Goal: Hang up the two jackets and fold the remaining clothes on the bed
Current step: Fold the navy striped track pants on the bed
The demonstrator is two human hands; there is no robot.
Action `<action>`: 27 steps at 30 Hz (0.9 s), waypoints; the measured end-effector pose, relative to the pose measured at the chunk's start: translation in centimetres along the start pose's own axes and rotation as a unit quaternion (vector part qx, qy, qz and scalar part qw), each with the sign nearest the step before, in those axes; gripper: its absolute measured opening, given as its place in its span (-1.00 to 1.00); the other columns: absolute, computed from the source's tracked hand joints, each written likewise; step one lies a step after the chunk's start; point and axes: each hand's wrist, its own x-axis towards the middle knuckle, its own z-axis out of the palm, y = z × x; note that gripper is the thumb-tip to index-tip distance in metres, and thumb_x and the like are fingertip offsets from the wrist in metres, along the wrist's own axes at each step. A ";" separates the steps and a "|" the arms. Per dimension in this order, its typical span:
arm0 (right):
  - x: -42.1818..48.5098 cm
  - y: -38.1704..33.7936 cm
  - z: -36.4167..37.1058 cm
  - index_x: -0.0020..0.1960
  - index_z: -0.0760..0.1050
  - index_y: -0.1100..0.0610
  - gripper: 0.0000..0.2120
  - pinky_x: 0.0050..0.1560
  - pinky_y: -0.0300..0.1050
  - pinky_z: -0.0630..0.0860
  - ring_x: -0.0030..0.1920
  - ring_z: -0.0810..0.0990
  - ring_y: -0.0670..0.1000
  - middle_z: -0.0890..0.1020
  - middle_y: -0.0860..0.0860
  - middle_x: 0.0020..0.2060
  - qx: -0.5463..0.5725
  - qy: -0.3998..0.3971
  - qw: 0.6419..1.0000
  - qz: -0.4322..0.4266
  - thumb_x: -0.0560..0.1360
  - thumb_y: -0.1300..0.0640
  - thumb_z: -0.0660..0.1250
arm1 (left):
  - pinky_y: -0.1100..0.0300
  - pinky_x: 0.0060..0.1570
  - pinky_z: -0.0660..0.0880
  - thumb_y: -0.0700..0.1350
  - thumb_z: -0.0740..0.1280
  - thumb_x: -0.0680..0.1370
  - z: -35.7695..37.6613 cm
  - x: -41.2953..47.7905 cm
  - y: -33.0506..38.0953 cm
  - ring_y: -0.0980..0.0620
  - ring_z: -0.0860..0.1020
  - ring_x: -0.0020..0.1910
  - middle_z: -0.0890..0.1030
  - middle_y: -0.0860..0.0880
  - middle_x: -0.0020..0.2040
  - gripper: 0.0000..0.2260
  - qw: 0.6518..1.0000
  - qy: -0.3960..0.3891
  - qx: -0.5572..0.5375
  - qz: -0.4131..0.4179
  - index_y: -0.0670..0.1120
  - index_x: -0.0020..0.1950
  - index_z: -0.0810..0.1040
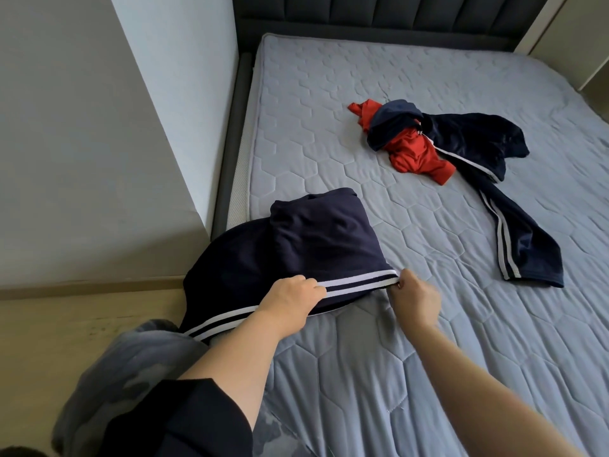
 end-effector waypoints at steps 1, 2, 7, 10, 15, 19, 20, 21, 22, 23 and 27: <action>-0.2 0.1 0.8 -0.36 0.19 0.12 -0.70 -0.32 -0.06 0.20 -0.30 0.42 0.19 0.47 0.11 -0.37 0.007 -0.027 0.999 0.043 0.45 0.17 0.26 | 0.19 -0.20 0.26 -0.30 0.20 0.48 0.2 -0.1 0.1 -0.02 0.44 0.00 0.47 0.00 0.01 -0.78 1.000 -0.020 -0.016 -0.001 -0.06 0.07 0.41; -0.7 0.1 1.5 -0.36 0.22 0.11 -0.73 -0.31 -0.05 0.23 -0.28 0.41 0.16 0.49 0.09 -0.34 0.016 -0.050 0.996 0.066 0.46 0.16 0.23 | 0.18 -0.19 0.27 -0.26 0.21 0.49 0.3 -0.2 0.2 -0.03 0.45 -0.01 0.47 -0.01 0.00 -0.83 0.999 -0.038 -0.036 -0.001 -0.06 0.03 0.40; -2.1 1.7 2.0 -0.22 0.27 0.13 -0.83 -0.32 -0.06 0.24 -0.29 0.45 0.15 0.43 -0.01 -0.35 0.042 -0.063 0.997 -0.009 0.48 0.16 0.24 | 0.20 -0.28 0.25 0.08 0.28 0.49 0.1 -0.6 -1.2 0.04 0.43 -0.24 0.37 0.11 -0.28 -0.75 0.991 -0.036 -0.114 -0.061 -0.01 -0.21 0.27; -2.1 1.7 1.2 -0.09 0.32 0.10 -0.86 -0.29 -0.07 0.27 -0.27 0.40 0.09 0.41 -0.07 -0.20 0.089 -0.032 0.995 -0.027 0.45 0.24 0.27 | 0.21 -0.33 0.23 0.11 0.32 0.46 -0.1 -0.9 -1.7 0.08 0.36 -0.31 0.39 0.11 -0.28 -0.72 0.986 -0.065 -0.126 -0.088 0.00 -0.22 0.27; -1.8 1.4 1.0 -0.33 0.18 0.07 -0.71 -0.41 -0.06 0.16 -0.36 0.33 0.09 0.35 -0.07 -0.42 0.056 -0.028 0.998 -0.032 0.45 0.26 0.24 | 0.17 -0.25 0.28 -0.19 0.26 0.48 0.0 -1.2 -1.0 0.00 0.37 -0.23 0.46 0.01 -0.15 -0.84 0.990 -0.072 -0.085 -0.090 -0.05 -0.12 0.27; -2.0 0.6 1.8 -0.25 0.23 0.08 -0.80 -0.41 -0.08 0.18 -0.38 0.34 0.05 0.39 -0.06 -0.40 0.099 -0.014 0.995 0.029 0.45 0.25 0.23 | 0.15 -0.24 0.34 -0.15 0.28 0.49 0.0 -1.2 -1.1 -0.01 0.40 -0.23 0.48 0.01 -0.17 -0.84 0.987 -0.053 -0.103 -0.110 -0.05 -0.13 0.28; -1.9 0.5 1.7 -0.15 0.30 0.08 -0.87 -0.36 -0.08 0.22 -0.34 0.38 0.06 0.44 -0.05 -0.34 0.121 -0.017 0.992 0.035 0.45 0.26 0.23 | 0.16 -0.24 0.35 -0.10 0.29 0.49 0.0 -1.2 -1.3 -0.01 0.41 -0.24 0.48 0.02 -0.17 -0.83 0.986 -0.056 -0.108 -0.116 -0.05 -0.14 0.28; -1.7 0.6 1.6 -0.05 0.34 0.09 -0.86 -0.29 -0.08 0.28 -0.27 0.43 0.08 0.48 -0.03 -0.26 0.132 -0.023 0.991 0.030 0.44 0.27 0.23 | 0.16 -0.23 0.35 -0.06 0.29 0.49 0.0 -1.3 -1.6 -0.01 0.42 -0.24 0.48 0.03 -0.18 -0.82 0.984 -0.060 -0.109 -0.126 -0.04 -0.14 0.29; -1.5 0.8 1.4 0.02 0.39 0.10 -0.81 -0.23 -0.09 0.31 -0.20 0.46 0.10 0.52 -0.01 -0.17 0.128 -0.036 0.991 0.012 0.45 0.29 0.22 | 0.16 -0.23 0.35 -0.01 0.30 0.48 0.0 -1.3 -1.8 -0.01 0.42 -0.23 0.48 0.05 -0.18 -0.81 0.982 -0.066 -0.106 -0.140 -0.03 -0.15 0.30; -1.2 1.2 1.2 0.05 0.43 0.11 -0.79 -0.19 -0.10 0.32 -0.14 0.48 0.11 0.54 0.01 -0.11 0.114 -0.051 0.992 -0.011 0.45 0.31 0.21 | 0.15 -0.23 0.35 0.03 0.30 0.48 0.1 -1.3 -2.0 0.00 0.42 -0.23 0.46 0.06 -0.19 -0.79 0.980 -0.074 -0.100 -0.154 -0.02 -0.15 0.31; -0.2 2.2 0.1 -0.01 0.48 0.19 -0.89 -0.24 -0.10 0.28 -0.07 0.53 0.19 0.60 0.06 -0.06 0.011 -0.102 0.991 -0.082 0.48 0.28 0.24 | 0.17 -0.23 0.34 0.10 0.32 0.46 0.4 -1.1 -2.2 0.02 0.44 -0.21 0.43 0.09 -0.20 -0.77 0.971 -0.100 -0.090 -0.197 0.01 -0.17 0.34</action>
